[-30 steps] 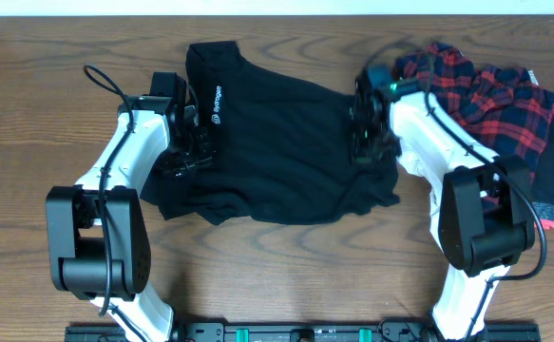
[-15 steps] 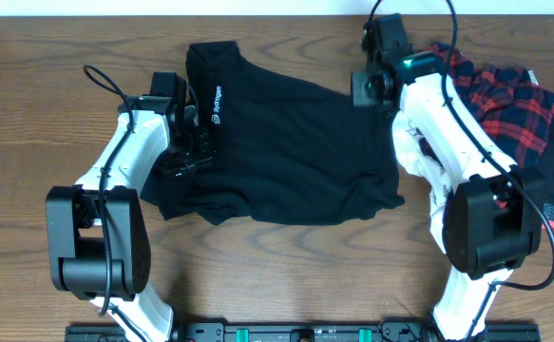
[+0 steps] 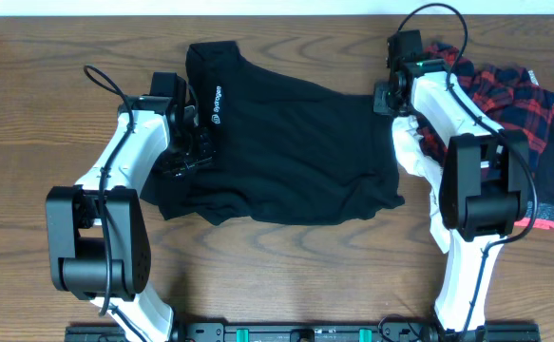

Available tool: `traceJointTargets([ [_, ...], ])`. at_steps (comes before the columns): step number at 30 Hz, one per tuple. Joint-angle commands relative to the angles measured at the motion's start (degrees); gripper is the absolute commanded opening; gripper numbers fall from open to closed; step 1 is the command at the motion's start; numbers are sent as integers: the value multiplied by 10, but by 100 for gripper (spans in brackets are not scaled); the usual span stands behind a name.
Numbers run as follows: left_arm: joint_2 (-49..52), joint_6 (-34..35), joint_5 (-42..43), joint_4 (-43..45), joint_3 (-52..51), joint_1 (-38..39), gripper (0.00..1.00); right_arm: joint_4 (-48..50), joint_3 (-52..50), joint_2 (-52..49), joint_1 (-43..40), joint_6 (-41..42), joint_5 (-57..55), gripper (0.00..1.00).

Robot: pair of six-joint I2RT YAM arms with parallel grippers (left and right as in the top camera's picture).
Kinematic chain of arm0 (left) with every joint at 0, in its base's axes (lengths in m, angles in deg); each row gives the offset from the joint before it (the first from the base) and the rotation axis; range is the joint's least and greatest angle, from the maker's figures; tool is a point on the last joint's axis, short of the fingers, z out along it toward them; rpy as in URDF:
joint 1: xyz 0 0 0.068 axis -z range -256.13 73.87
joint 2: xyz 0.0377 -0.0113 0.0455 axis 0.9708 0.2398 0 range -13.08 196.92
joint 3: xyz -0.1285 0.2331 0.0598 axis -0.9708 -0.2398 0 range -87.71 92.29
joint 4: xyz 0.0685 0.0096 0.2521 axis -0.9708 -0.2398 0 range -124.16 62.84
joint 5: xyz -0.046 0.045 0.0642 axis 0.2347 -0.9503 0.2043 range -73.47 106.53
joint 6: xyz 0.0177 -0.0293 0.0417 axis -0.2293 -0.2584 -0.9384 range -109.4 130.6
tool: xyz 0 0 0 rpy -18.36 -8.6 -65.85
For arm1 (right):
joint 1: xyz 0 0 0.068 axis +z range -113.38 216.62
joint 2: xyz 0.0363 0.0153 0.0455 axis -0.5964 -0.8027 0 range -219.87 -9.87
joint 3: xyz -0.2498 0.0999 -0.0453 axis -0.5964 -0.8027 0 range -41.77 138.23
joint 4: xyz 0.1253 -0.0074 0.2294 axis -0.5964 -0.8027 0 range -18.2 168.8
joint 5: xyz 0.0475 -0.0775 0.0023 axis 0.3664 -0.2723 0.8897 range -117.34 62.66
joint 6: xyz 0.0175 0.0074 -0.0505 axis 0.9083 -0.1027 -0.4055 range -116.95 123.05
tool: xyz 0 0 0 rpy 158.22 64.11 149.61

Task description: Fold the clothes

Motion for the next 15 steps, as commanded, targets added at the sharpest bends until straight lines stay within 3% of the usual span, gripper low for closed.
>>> traceJointTargets([
  [1, 5, -5, -5, -3, -6, 1, 42, 4, 3, -5, 1, 9, 12, 13],
  [7, 5, -5, -5, -3, -6, 1, 42, 4, 5, -7, -5, 44, -35, 16],
  [15, 5, -5, -5, -3, -6, 1, 42, -10, 9, -7, -44, 115, 12, 18],
])
